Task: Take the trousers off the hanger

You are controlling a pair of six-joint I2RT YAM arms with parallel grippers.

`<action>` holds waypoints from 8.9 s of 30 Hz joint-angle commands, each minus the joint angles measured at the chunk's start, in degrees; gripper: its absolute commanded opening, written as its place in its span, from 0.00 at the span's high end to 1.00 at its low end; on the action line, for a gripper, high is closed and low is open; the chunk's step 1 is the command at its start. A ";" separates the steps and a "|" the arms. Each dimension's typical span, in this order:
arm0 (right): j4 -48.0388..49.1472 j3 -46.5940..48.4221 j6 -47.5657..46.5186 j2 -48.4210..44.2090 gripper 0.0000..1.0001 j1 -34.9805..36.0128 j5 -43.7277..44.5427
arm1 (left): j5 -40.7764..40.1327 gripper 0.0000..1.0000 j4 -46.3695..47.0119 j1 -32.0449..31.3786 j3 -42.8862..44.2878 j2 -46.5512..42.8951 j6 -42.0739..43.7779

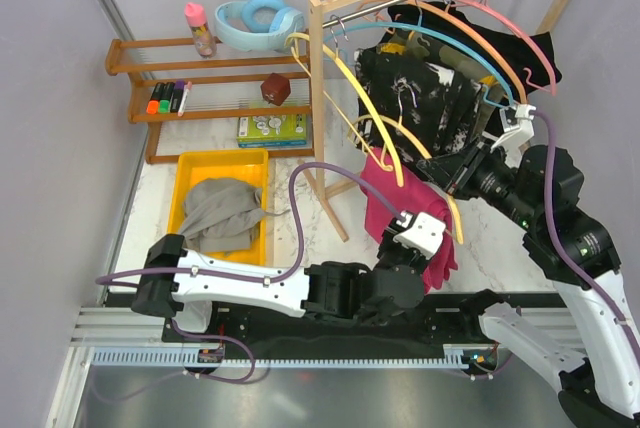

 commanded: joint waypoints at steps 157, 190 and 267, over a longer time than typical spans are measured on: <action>-7.31 -21.19 -11.12 -24.34 1.00 -0.25 4.04 | 31.87 0.38 -39.02 73.67 -19.93 -26.24 -2.45; -2.30 -0.98 -15.87 2.46 1.00 -0.43 3.85 | 74.87 0.20 -37.35 73.76 -14.30 -56.93 -10.89; 10.88 32.34 -9.02 25.86 1.00 -2.01 -4.41 | 83.66 0.22 -37.35 73.67 -10.44 -56.84 -11.50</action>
